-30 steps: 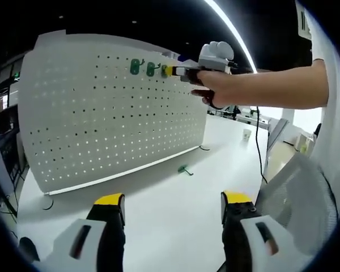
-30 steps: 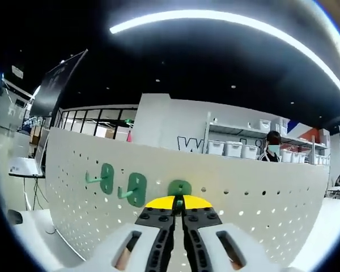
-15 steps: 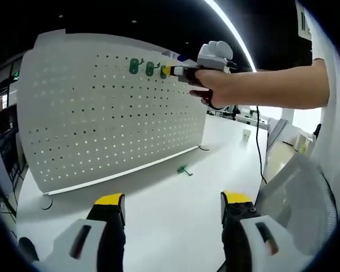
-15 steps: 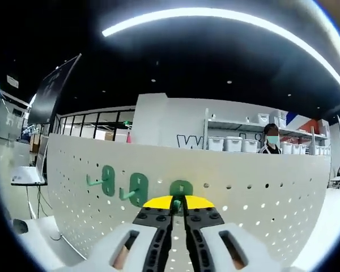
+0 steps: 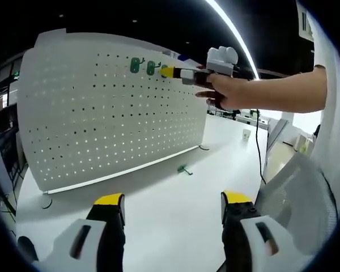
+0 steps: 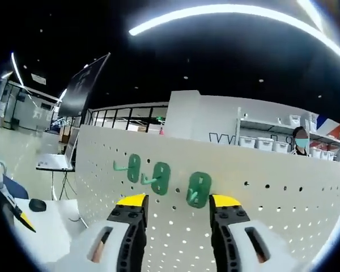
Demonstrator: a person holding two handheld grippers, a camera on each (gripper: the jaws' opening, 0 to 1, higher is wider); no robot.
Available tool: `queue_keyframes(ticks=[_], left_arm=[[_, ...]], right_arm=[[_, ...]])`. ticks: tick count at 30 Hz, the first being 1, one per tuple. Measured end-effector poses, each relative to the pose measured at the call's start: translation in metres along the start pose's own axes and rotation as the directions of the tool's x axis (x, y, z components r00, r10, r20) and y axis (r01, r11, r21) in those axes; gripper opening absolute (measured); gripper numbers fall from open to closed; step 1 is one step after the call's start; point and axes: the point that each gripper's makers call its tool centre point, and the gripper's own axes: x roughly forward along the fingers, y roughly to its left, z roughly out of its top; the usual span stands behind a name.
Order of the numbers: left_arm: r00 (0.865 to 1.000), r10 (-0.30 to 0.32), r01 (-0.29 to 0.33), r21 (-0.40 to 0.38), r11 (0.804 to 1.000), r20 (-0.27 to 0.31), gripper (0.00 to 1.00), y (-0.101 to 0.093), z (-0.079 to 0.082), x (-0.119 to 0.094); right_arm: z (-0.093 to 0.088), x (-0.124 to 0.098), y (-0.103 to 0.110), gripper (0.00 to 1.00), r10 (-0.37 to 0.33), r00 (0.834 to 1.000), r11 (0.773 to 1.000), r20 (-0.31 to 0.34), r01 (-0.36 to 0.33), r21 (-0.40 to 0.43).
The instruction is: Insert the hook assembly into the mounting plate slot until the hook locks in place.
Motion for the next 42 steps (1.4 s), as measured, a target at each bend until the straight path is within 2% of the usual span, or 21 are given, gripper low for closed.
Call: queue_keyframes(ticks=[4,6,13,22,26,33,42], left_arm=[[1.0,0.002,-0.002,-0.001,1.0,0.001,0.71,0.001,0.0,-0.001],[1.0,0.001,-0.001,-0.001,1.0,0.004,0.72,0.001,0.001,-0.001],[1.0,-0.001,0.001,0.001,1.0,0.006,0.72,0.0,0.002,-0.001],[1.0,0.011,-0.011,0.0,1.0,0.012,0.72,0.003,0.003,-0.003],[1.0,0.011,-0.011,-0.005,1.0,0.01,0.72,0.004,0.002,-0.003],[1.0,0.009,-0.009,-0.003,1.0,0.013,0.72,0.003,0.003,-0.002],[1.0,0.011,-0.011,-0.004,1.0,0.014,0.72,0.005,0.004,-0.002]], right_arm=[[0.005,-0.003,0.006,0.52,0.06,0.997,0.998,0.038,-0.061,0.03],[0.004,-0.004,0.007,0.54,0.066,0.997,0.997,0.038,-0.067,0.027],[0.002,-0.006,0.008,0.53,0.071,0.997,0.997,0.027,-0.072,0.024],[0.008,-0.025,0.008,0.54,0.117,0.991,0.993,0.058,-0.119,0.029],[0.007,-0.033,0.008,0.54,0.115,0.992,0.993,0.047,-0.116,0.011],[0.002,-0.04,0.006,0.54,0.113,0.993,0.993,0.034,-0.114,0.019],[-0.017,-0.067,0.002,0.55,0.113,0.994,0.993,0.007,-0.113,0.04]])
